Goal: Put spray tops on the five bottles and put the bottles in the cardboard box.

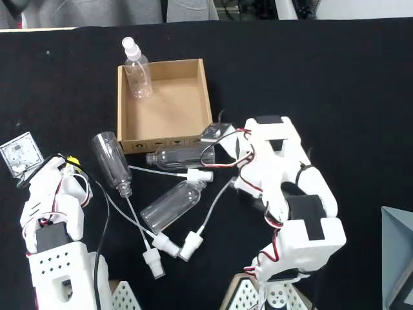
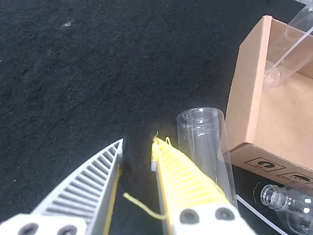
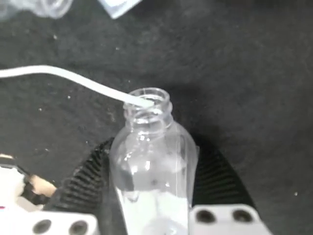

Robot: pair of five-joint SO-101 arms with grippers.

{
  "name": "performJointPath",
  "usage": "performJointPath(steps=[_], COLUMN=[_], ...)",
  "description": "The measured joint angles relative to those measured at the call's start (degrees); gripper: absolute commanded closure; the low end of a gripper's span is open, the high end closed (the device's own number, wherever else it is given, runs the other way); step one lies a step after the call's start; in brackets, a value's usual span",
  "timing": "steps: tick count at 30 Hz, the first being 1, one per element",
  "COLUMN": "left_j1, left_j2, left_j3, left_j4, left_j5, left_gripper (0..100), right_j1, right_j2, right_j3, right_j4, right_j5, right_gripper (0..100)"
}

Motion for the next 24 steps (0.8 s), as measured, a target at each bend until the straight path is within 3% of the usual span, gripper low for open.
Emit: performJointPath(steps=[11,24], left_j1=[0.00,0.00], left_j2=[0.00,0.00], left_j3=[0.00,0.00], left_j4=[0.00,0.00], left_j5=[0.00,-2.55], left_gripper=[91,91], right_j1=[1.41,1.93], right_j2=[0.09,-12.22], right_j3=[-2.37,-1.85], right_j4=[0.70,5.54], right_j5=[-14.68,-16.62], right_gripper=[90.6,90.6])
